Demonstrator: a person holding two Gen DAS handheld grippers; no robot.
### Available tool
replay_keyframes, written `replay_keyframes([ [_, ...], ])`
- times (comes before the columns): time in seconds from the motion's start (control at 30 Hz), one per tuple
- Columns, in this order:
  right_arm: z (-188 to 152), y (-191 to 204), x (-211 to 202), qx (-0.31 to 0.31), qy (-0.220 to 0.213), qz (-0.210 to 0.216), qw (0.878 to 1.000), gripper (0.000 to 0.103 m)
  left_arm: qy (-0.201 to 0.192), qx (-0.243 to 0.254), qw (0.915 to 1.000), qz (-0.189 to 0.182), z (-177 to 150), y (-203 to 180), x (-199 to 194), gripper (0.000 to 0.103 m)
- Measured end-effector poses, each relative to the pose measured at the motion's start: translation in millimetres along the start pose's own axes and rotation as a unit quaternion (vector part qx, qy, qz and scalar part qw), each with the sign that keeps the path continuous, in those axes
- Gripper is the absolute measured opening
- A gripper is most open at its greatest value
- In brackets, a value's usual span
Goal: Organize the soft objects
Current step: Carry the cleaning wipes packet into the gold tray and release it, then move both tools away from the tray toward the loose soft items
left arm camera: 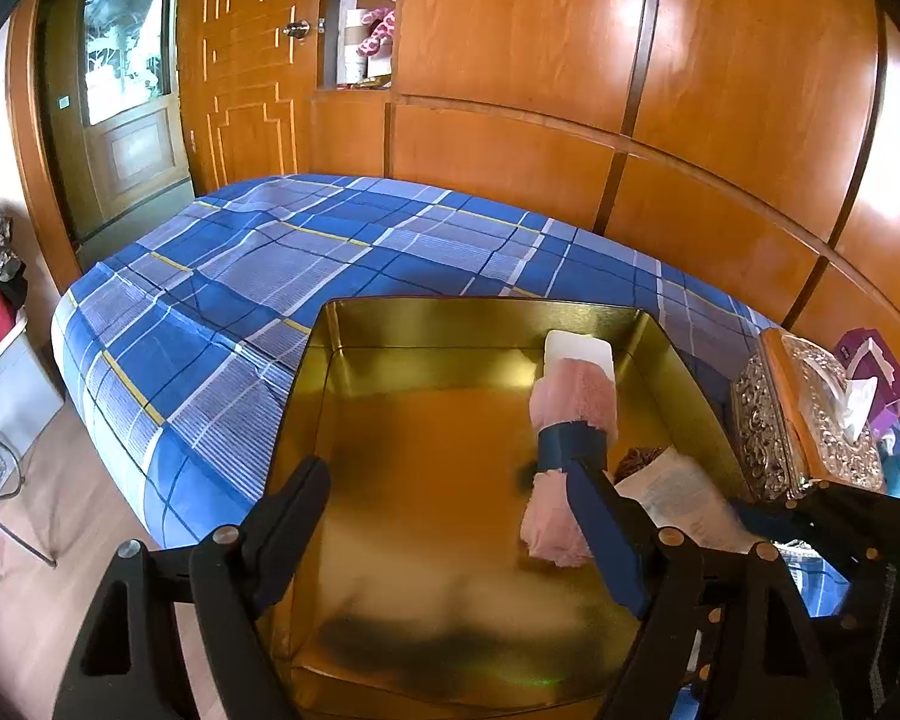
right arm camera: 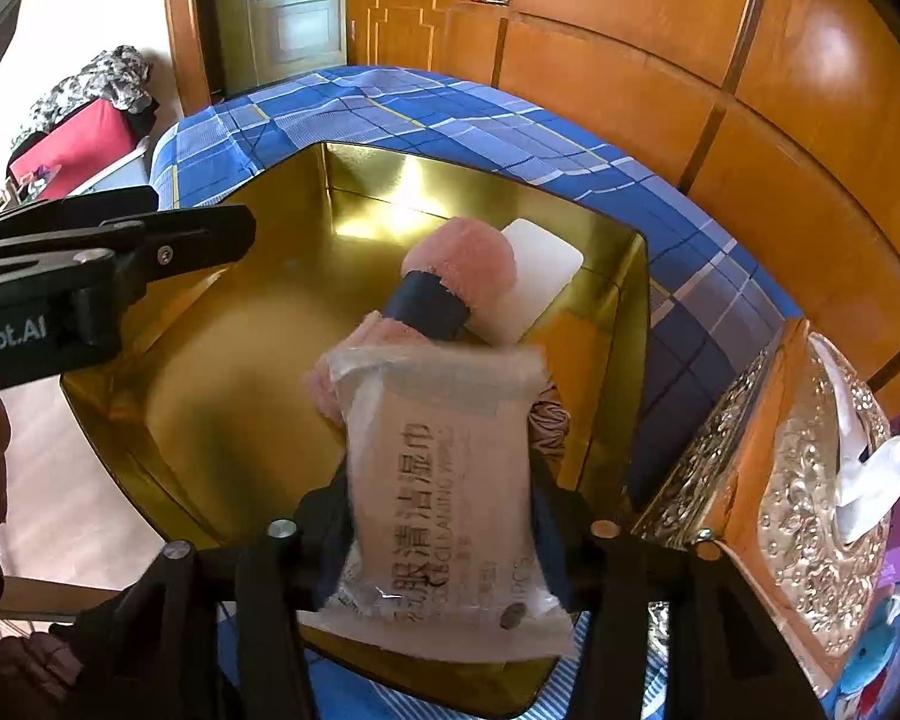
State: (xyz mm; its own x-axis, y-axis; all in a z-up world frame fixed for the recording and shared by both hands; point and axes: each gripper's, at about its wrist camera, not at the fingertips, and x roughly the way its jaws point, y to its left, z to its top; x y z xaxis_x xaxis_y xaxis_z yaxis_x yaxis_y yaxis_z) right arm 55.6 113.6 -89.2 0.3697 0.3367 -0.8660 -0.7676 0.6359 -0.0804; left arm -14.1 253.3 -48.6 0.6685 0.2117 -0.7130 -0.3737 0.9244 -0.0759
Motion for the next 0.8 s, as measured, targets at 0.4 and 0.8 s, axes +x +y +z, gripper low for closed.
replay_keyframes([
  [0.4, -14.5, -6.6, -45.0, 0.025, -0.06, -0.023, 0.998, 0.062, -0.001, 0.01, 0.9999, 0.003, -1.1, -5.3, -2.6, 0.082],
  [0.8, -64.3, -45.3, -95.9, 0.102, -0.092, -0.073, 0.988, 0.062, -0.021, 0.057, 0.9977, -0.028, -3.4, -32.2, -18.4, 0.082],
])
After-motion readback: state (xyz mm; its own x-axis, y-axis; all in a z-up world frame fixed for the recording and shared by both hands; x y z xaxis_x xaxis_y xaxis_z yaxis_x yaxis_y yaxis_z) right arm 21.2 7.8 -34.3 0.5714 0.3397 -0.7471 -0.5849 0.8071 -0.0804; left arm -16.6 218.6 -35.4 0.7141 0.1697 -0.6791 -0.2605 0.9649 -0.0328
